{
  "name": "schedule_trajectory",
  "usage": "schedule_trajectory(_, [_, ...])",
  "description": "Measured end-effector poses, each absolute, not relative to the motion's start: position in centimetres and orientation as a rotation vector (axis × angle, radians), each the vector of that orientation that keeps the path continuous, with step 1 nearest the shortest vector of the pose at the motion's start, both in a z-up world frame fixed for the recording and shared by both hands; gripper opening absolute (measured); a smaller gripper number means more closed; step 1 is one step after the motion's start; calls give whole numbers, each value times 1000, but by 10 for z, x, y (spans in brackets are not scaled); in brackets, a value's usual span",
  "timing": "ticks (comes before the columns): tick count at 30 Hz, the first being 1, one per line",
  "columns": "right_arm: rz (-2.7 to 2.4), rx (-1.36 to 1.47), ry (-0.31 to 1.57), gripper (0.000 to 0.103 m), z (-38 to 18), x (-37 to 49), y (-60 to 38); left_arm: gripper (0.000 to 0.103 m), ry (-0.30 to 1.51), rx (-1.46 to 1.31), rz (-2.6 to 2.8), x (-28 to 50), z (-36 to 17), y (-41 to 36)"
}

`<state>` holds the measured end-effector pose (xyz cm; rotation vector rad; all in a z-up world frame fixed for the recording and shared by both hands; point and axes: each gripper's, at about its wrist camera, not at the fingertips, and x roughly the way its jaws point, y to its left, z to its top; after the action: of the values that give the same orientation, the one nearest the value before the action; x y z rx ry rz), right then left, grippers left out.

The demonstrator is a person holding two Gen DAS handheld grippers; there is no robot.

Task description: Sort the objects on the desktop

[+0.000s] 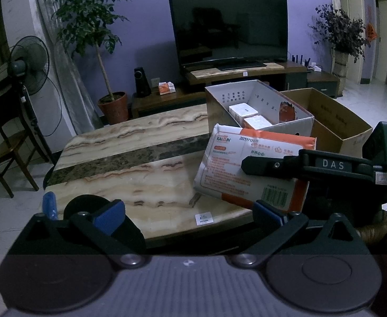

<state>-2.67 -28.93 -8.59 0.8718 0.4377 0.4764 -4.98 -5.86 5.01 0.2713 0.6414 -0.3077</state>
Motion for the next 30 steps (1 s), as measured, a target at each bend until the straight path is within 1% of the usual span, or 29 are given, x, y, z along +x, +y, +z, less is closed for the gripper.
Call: schedule_trajectory(30, [480, 869, 442, 78, -88, -24, -288, 102, 642, 278, -309, -48, 47, -60])
